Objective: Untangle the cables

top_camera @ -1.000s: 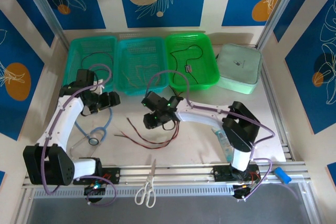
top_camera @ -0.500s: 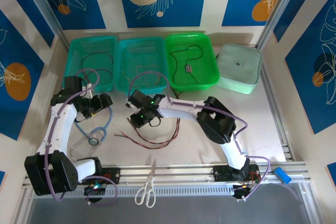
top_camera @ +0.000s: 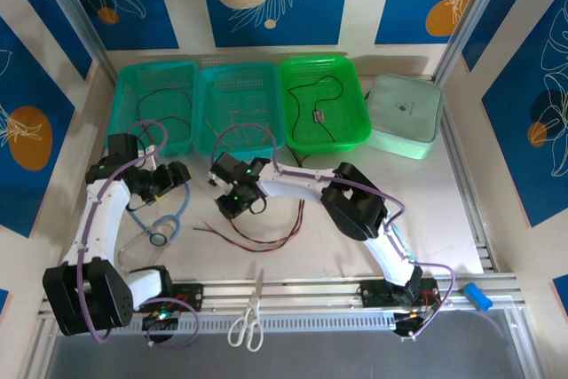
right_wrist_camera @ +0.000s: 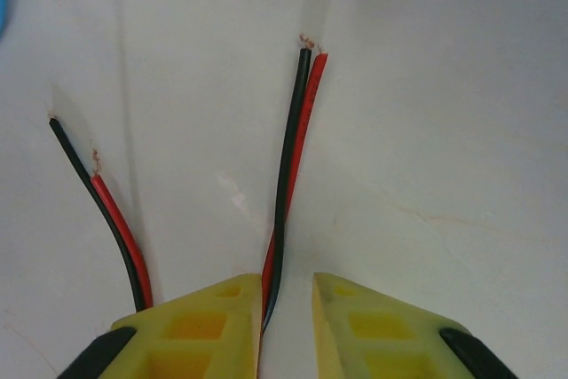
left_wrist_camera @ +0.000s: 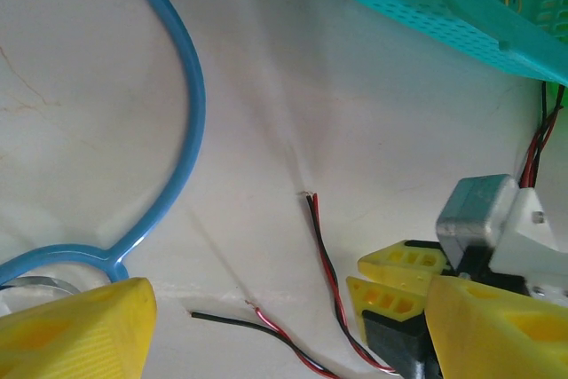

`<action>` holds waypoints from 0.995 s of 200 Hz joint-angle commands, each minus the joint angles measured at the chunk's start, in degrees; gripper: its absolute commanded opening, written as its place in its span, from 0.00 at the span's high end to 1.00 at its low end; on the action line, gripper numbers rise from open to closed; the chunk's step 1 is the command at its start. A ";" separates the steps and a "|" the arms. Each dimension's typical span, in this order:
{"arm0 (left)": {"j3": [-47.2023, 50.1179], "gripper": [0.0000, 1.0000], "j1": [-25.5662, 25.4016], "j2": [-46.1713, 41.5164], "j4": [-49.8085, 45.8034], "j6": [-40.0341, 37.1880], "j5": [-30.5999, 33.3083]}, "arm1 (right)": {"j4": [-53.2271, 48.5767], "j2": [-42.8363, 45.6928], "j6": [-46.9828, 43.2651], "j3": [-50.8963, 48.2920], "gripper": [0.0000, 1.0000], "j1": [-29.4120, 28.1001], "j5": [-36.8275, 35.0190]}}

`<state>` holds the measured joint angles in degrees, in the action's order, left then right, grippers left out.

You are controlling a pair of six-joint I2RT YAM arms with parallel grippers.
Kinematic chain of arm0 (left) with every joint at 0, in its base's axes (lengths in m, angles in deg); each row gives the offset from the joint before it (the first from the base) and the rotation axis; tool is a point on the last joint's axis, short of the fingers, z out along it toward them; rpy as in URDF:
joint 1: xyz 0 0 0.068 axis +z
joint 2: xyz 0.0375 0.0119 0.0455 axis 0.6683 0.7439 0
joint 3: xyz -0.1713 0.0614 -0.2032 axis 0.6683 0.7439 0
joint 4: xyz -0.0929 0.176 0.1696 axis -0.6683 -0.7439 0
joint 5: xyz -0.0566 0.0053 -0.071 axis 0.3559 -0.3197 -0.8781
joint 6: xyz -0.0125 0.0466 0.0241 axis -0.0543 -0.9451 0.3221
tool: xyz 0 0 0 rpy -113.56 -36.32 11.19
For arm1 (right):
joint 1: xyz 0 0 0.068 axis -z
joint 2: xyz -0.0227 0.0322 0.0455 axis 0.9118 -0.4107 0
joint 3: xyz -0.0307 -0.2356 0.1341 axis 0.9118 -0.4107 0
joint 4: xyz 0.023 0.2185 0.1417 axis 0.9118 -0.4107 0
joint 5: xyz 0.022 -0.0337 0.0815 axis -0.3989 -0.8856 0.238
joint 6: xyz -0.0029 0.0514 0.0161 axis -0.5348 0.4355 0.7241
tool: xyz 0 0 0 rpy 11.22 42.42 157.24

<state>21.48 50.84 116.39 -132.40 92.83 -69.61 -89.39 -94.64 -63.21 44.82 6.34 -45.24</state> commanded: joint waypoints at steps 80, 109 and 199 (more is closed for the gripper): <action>0.32 0.21 0.61 -0.50 -0.07 -0.84 -1.88 | -2.72 -5.09 -0.88 4.90 0.86 -0.57 3.14; 0.14 0.21 0.61 -0.49 -0.18 -0.74 -2.04 | -2.69 -5.26 -1.04 5.22 0.94 -0.51 3.59; -3.79 0.22 0.50 -1.26 -0.15 1.79 -7.03 | 6.25 8.12 0.71 -4.08 1.00 1.36 2.89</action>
<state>21.13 50.93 116.37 -132.16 92.96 -72.10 -88.06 -94.71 -63.78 43.97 6.64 -43.25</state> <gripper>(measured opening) 0.783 0.050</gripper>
